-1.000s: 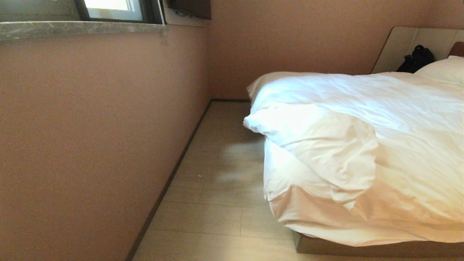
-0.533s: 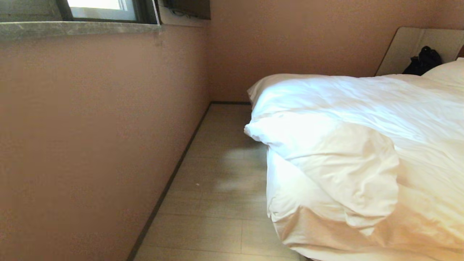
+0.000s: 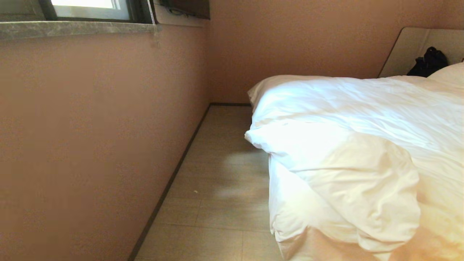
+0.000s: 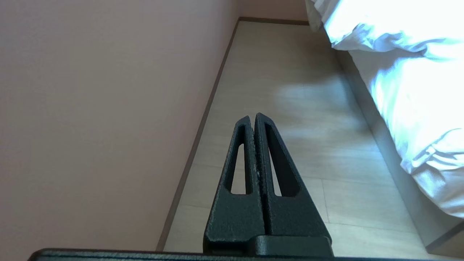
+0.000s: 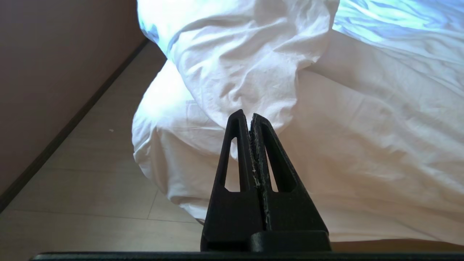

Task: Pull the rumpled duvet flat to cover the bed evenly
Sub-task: Hold the folded corner of the quilt

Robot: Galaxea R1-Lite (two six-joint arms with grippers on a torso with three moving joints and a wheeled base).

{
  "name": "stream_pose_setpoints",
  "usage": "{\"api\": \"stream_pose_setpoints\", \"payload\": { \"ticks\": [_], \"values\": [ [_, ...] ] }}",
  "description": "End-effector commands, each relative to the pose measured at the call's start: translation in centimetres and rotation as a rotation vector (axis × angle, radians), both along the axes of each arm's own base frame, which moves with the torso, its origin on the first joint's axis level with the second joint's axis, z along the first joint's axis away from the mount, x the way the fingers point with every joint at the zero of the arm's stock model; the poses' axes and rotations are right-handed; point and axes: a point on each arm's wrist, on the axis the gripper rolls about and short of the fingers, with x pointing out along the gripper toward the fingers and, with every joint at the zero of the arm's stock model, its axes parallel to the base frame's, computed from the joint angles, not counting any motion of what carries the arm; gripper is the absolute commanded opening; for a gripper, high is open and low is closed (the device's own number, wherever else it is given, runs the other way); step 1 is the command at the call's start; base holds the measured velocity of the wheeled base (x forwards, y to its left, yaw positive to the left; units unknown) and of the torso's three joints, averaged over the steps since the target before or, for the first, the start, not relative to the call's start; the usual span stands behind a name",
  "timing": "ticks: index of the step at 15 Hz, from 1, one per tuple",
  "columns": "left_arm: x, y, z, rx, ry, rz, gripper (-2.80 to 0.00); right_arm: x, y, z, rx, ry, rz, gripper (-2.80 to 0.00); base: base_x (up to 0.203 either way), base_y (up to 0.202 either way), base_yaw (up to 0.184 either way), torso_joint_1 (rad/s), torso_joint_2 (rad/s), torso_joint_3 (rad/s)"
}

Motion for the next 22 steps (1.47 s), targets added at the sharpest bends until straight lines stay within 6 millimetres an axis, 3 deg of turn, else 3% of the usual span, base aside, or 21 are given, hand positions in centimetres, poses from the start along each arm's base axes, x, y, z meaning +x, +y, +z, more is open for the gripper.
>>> {"api": "stream_pose_setpoints", "payload": {
  "ticks": [1, 15, 22],
  "values": [
    [0.00, 0.00, 0.00, -0.001, 0.000, 0.001, -2.80, -0.01, 0.00, 0.03, 0.000, -0.002, 0.000, -2.80, 0.000, 0.000, 0.000, 0.000, 0.00, 0.000],
    [0.00, 0.00, -0.02, -0.001, 0.002, 0.002, -2.80, 0.00, 0.00, 0.00, -0.002, -0.002, 0.001, -2.80, 0.000, 0.000, 0.000, 0.000, 0.00, 0.000],
    [0.00, 0.01, -0.03, 0.001, 0.003, 0.004, -2.80, 0.00, 0.00, 0.01, -0.005, -0.002, 0.001, -2.80, -0.001, -0.169, 0.001, 0.000, 0.00, 0.003]
  ]
}}
